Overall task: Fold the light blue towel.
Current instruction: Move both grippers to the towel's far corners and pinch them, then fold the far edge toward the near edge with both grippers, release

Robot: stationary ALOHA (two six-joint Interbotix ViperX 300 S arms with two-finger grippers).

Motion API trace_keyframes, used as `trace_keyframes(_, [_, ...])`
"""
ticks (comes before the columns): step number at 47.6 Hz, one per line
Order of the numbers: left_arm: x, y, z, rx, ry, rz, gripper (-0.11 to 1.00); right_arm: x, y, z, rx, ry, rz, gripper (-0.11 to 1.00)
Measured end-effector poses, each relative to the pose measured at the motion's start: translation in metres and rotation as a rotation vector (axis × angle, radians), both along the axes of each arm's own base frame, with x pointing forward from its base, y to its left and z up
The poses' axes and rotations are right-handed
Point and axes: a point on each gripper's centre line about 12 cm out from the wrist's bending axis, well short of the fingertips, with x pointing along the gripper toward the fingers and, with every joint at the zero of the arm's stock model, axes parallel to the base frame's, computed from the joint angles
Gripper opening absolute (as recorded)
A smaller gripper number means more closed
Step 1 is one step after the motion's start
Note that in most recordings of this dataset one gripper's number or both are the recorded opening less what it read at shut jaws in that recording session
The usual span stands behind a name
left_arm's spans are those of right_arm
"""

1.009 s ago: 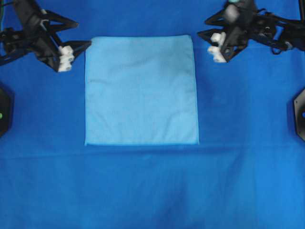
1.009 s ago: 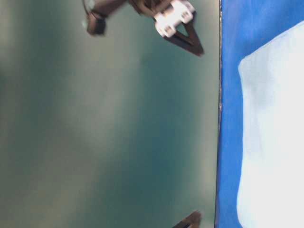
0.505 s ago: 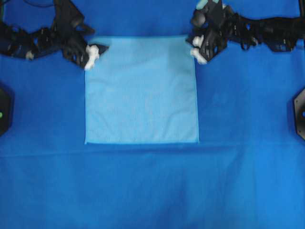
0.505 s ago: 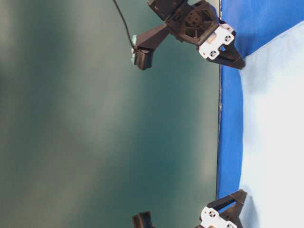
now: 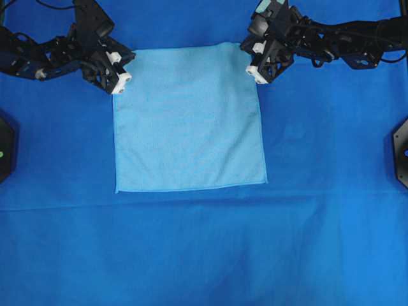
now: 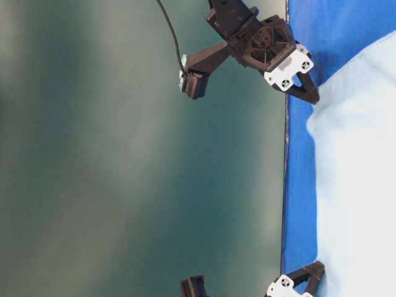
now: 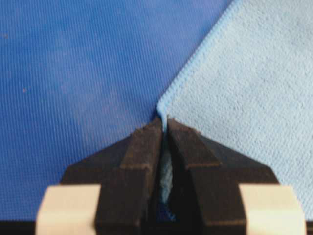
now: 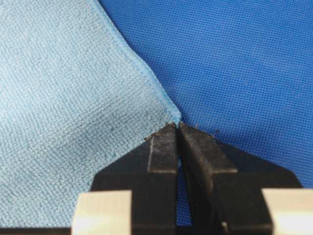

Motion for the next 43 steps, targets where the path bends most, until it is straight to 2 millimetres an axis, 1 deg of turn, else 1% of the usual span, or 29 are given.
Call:
trace_keyframes(8, [0.001, 0.001, 0.000, 0.011, 0.015, -0.015, 0.00, 0.000, 0.001, 0.002, 0.003, -0.002, -0.002, 0.03])
trace_keyframes(14, [0.005, 0.003, 0.005, 0.035, 0.020, -0.035, 0.00, -0.002, 0.002, 0.008, -0.001, -0.010, -0.004, 0.03])
trace_keyframes(16, [0.007, 0.004, 0.009, 0.046, 0.018, -0.042, 0.00, -0.005, 0.003, 0.010, 0.001, -0.008, -0.007, 0.03])
trace_keyframes(25, [0.016, 0.010, 0.033, 0.103, -0.006, -0.071, 0.00, -0.010, 0.006, 0.033, -0.016, -0.037, -0.010, 0.03])
trace_keyframes(31, [0.018, 0.011, 0.042, 0.125, -0.006, -0.085, 0.00, -0.013, 0.008, 0.044, -0.027, -0.055, -0.012, 0.03])
trace_keyframes(36, [0.018, 0.010, 0.044, 0.126, -0.009, -0.085, 0.00, -0.013, 0.008, 0.045, -0.028, -0.057, -0.012, 0.03])
trace_keyframes(43, [0.019, 0.005, 0.045, 0.127, -0.011, -0.100, 0.00, -0.013, 0.009, 0.045, -0.026, -0.055, -0.011, 0.03])
